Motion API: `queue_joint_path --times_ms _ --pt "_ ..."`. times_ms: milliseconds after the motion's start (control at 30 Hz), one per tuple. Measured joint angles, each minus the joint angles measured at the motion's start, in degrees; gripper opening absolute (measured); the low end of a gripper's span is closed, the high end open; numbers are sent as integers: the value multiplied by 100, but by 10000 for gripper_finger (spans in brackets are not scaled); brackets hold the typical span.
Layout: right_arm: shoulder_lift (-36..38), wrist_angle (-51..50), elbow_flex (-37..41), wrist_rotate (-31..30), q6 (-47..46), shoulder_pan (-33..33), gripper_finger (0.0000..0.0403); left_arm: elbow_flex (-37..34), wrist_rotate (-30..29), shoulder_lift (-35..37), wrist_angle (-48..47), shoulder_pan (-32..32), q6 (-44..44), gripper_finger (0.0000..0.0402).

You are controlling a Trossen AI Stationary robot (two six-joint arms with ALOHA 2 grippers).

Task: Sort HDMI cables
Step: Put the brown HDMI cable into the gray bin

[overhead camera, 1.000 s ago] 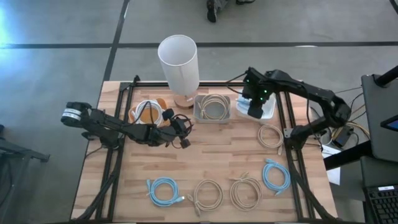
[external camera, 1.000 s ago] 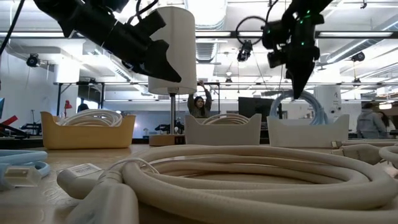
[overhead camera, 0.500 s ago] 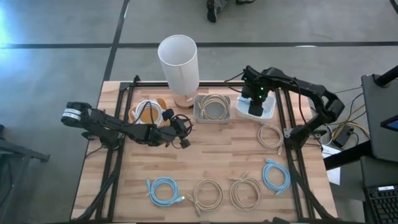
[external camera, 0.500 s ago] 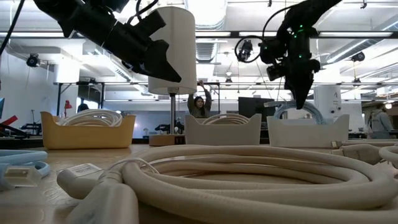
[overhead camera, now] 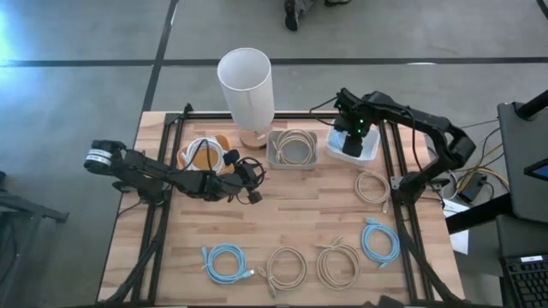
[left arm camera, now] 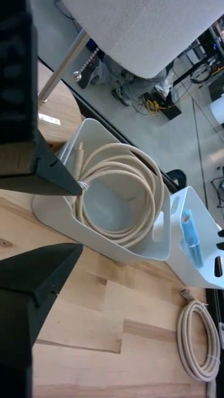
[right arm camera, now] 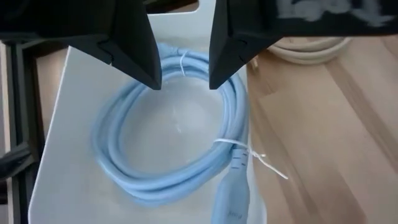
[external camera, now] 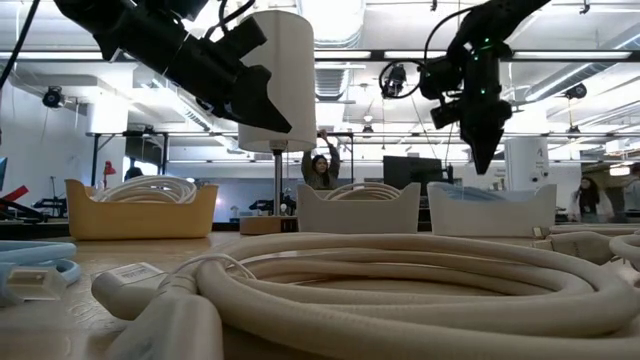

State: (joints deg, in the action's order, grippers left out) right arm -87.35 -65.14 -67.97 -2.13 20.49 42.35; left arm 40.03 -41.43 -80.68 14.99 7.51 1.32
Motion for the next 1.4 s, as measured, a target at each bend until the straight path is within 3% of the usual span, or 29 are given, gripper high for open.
queue_joint_path --times_ms 300,433,867,1133,1400 --pt "417 -97 -1 137 -1083 -81 120 0 2 0 -3 -4 2 140" --pt "760 -107 0 695 -1366 -315 109 0 4 0 -5 -4 48 140" --pt "1390 -4 413 822 -3421 -2446 118 0 355 0 -9 -2 219 140" --pt "1390 -1 1159 820 -5154 -3337 134 2 645 0 -16 -2 348 140" --pt "1362 361 2451 822 -6841 -3645 134 2 649 0 -19 -2 367 140"
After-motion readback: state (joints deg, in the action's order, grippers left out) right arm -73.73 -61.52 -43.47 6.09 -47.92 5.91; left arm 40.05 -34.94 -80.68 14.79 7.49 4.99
